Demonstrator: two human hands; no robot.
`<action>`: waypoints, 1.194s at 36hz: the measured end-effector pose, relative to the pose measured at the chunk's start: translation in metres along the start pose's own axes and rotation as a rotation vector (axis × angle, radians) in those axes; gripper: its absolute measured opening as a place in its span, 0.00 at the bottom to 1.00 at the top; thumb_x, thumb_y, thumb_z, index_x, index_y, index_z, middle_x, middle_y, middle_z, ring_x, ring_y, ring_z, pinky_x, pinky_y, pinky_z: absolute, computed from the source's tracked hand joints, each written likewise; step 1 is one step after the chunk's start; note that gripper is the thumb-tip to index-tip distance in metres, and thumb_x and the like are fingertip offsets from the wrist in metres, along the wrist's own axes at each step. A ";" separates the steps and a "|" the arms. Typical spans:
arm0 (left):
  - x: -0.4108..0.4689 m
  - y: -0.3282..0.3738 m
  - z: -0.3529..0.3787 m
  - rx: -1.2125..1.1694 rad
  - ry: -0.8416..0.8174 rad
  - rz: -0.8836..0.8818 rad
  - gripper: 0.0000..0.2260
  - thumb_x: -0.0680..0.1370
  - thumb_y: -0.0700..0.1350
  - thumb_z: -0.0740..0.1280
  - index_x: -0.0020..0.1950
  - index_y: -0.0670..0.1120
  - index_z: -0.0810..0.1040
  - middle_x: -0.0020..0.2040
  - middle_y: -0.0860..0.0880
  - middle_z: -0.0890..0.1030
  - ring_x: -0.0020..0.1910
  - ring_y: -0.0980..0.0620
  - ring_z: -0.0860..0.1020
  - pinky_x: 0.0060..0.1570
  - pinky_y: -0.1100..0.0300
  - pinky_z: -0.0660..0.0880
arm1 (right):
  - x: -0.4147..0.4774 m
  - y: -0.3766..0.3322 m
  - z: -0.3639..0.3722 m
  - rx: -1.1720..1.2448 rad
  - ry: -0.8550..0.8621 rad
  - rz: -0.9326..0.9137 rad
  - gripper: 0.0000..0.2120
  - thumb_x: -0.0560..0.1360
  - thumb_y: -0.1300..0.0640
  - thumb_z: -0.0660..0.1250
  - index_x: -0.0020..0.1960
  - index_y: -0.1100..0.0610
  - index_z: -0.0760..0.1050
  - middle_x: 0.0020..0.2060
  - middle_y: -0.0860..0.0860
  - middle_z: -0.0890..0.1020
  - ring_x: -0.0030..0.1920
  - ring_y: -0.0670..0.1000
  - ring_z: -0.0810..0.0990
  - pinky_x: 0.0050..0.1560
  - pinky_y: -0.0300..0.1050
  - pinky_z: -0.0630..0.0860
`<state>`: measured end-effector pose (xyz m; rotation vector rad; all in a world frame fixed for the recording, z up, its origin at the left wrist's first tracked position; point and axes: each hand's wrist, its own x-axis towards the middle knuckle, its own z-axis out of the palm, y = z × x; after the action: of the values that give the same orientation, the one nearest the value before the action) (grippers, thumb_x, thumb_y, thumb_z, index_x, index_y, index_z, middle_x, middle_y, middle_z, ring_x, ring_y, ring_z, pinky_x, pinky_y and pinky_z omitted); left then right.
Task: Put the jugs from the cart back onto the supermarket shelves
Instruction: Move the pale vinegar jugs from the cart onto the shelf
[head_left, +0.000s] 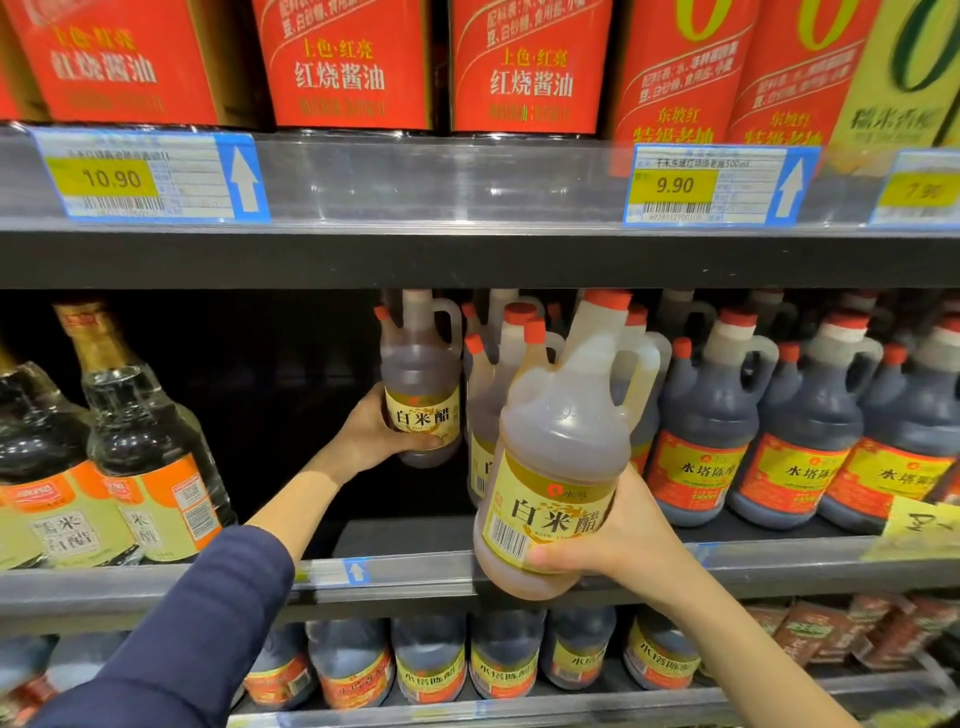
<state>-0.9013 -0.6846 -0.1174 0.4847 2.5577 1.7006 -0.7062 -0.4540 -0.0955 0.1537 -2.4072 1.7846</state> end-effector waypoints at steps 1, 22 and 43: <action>-0.003 0.001 0.001 0.001 0.004 -0.009 0.37 0.62 0.39 0.80 0.67 0.45 0.68 0.58 0.49 0.80 0.55 0.55 0.78 0.59 0.54 0.76 | 0.000 0.000 0.000 -0.002 -0.003 0.000 0.47 0.51 0.53 0.83 0.66 0.57 0.68 0.55 0.51 0.83 0.56 0.49 0.82 0.52 0.45 0.80; -0.148 0.090 0.042 -0.073 -0.181 0.238 0.37 0.67 0.46 0.78 0.71 0.53 0.64 0.61 0.61 0.77 0.61 0.63 0.75 0.58 0.65 0.75 | 0.002 -0.011 0.017 -0.022 -0.024 -0.205 0.48 0.55 0.58 0.83 0.69 0.55 0.64 0.61 0.49 0.78 0.61 0.48 0.78 0.57 0.45 0.78; -0.143 0.067 -0.004 0.191 -0.044 0.418 0.38 0.70 0.45 0.76 0.70 0.62 0.56 0.64 0.66 0.69 0.64 0.69 0.69 0.56 0.75 0.69 | 0.033 -0.015 0.084 -0.135 0.074 -0.244 0.29 0.54 0.40 0.75 0.51 0.49 0.73 0.44 0.41 0.79 0.48 0.42 0.78 0.45 0.26 0.70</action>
<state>-0.7498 -0.7041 -0.0754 1.1230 2.7421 1.5207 -0.7408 -0.5389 -0.1002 0.3437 -2.3324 1.4922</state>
